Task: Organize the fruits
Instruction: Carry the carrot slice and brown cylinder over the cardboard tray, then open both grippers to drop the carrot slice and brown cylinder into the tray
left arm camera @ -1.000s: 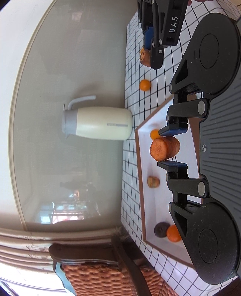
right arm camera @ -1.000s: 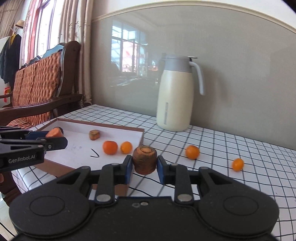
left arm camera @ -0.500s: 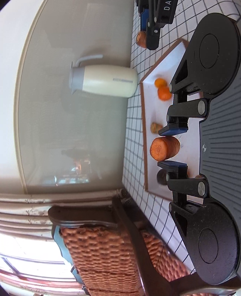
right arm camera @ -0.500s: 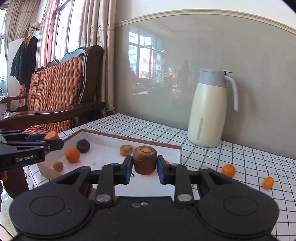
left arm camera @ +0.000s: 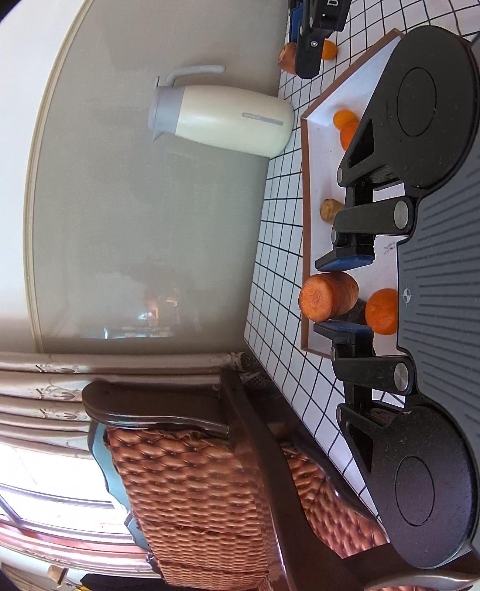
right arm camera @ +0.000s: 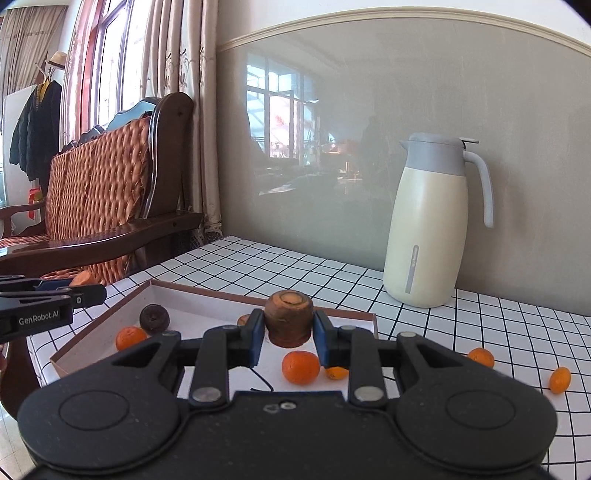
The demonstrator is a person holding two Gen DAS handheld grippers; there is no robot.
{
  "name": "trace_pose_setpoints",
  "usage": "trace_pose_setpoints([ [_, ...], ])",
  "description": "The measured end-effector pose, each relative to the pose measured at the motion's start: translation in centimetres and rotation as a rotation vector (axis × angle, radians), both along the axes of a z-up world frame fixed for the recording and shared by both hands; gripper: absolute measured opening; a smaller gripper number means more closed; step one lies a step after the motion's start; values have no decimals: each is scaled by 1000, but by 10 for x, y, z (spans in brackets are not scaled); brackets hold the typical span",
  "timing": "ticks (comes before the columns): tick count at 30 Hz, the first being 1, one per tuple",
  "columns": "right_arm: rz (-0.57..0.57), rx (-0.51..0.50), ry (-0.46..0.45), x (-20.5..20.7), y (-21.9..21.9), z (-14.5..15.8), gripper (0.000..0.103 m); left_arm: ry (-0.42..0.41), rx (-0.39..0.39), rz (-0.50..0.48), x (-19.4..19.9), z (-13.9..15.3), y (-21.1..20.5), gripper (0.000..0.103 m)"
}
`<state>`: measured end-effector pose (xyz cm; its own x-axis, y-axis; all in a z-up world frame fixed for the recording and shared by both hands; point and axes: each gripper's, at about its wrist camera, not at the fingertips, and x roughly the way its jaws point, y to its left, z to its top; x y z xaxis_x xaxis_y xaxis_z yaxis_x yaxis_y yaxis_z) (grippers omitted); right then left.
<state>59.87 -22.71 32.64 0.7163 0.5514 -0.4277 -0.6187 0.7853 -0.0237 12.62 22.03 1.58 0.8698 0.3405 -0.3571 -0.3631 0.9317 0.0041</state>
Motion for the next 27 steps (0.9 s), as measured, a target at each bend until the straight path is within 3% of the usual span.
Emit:
trace_pose_setpoints([
  [14,-17,-25,-9,36,15,-4,20,8,-16,11,29,-6,15,29],
  [27,-37,-40,46,73,23,-19,20,49,-14,21,72,-14,31,29],
])
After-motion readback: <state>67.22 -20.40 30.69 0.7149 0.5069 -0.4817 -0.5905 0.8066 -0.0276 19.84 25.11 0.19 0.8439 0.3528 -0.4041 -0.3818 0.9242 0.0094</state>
